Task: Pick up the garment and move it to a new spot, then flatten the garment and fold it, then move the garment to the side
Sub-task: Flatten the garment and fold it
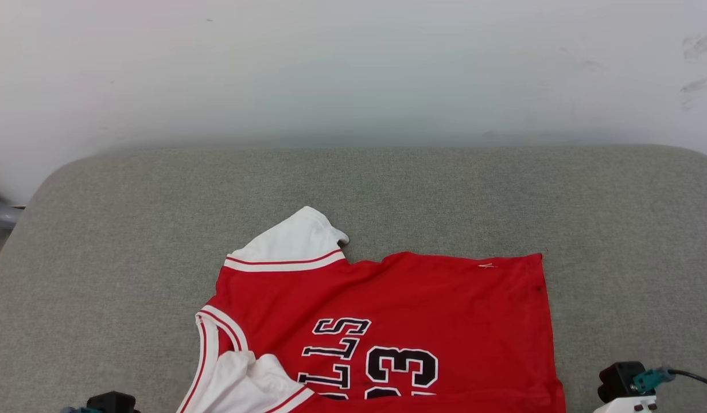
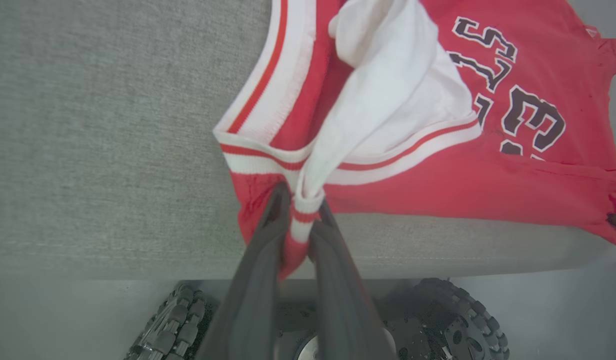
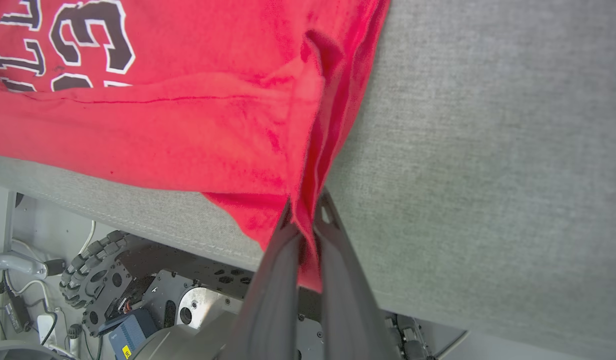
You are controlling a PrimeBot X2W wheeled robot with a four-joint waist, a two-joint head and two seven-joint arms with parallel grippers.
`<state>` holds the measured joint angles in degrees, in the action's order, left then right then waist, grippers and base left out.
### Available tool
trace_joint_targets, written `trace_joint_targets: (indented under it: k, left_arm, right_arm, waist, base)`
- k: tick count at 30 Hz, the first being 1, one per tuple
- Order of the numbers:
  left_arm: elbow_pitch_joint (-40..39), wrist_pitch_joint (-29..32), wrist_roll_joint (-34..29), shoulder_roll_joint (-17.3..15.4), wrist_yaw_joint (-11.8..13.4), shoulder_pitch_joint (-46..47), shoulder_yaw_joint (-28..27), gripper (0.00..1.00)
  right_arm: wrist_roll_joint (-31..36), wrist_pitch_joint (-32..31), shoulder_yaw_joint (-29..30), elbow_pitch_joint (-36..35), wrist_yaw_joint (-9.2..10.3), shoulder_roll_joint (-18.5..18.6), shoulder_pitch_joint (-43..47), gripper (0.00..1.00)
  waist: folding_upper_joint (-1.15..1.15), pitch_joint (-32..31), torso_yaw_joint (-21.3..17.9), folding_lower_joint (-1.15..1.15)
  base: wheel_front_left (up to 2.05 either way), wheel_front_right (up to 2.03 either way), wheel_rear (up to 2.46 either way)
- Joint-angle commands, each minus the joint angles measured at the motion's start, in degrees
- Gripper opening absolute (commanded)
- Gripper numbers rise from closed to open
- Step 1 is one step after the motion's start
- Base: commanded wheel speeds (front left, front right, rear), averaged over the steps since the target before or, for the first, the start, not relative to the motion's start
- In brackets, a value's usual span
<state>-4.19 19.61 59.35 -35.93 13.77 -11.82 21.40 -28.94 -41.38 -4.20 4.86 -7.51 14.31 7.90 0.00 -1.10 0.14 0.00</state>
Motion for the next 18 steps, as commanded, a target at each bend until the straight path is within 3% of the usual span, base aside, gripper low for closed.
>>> trace_joint_targets:
  k: [1,2,3,4,5,6,10,18]
  left_arm:
    - [1.24,-0.22,0.0,0.76,-0.63,0.08,0.4,0.0]
    - [2.02,-0.22,0.27,1.33,-1.11,0.51,0.78,0.0]
    - [2.97,-0.35,0.21,1.76,-1.37,1.0,1.11,0.0]
    - [3.85,-0.44,0.18,2.12,-1.75,1.56,1.34,0.31]
    - [4.54,-0.57,0.49,2.74,-2.01,2.07,1.41,0.69]
    - [5.46,-0.72,0.45,3.11,-2.28,2.43,1.55,1.0]
    - [7.23,-2.6,-0.67,3.65,-2.91,3.68,1.39,1.0]
    - [8.13,-10.83,-7.18,3.79,-2.84,9.61,0.45,1.0]
  right_arm:
    - [0.37,0.71,0.58,0.38,0.05,-0.89,1.24,0.0]
    - [0.13,1.1,0.82,0.68,0.05,-1.47,1.53,0.0]
    - [-0.07,1.69,1.11,1.13,0.05,-2.02,1.71,0.11]
    - [0.18,2.21,1.41,1.68,0.05,-2.27,1.9,0.49]
    - [0.12,2.98,1.59,2.07,0.05,-2.75,2.01,1.0]
    - [-0.06,4.17,1.72,2.11,0.05,-3.2,1.87,1.0]
    - [0.52,9.22,2.22,1.59,0.05,-3.81,1.66,1.0]
    - [6.1,26.88,4.26,-2.03,0.05,-5.56,-1.15,1.0]
  waist:
    - [0.0,0.14,-0.04,0.0]
    - [0.0,0.22,-0.04,0.0]
    - [0.0,0.29,-0.04,0.0]
    - [0.0,0.34,-0.03,0.0]
    - [0.0,0.38,-0.01,0.0]
    - [0.0,0.41,-0.02,0.0]
    - [0.0,0.38,-0.15,0.0]
    - [0.0,0.41,-0.68,0.0]
  base:
    - [0.0,0.0,0.0]
    - [0.0,0.0,0.0]
    - [0.0,0.0,0.0]
    - [0.0,0.0,0.0]
    - [0.0,0.0,0.0]
    - [0.0,0.0,0.0]
    - [0.0,0.0,0.0]
    - [0.0,0.0,0.0]
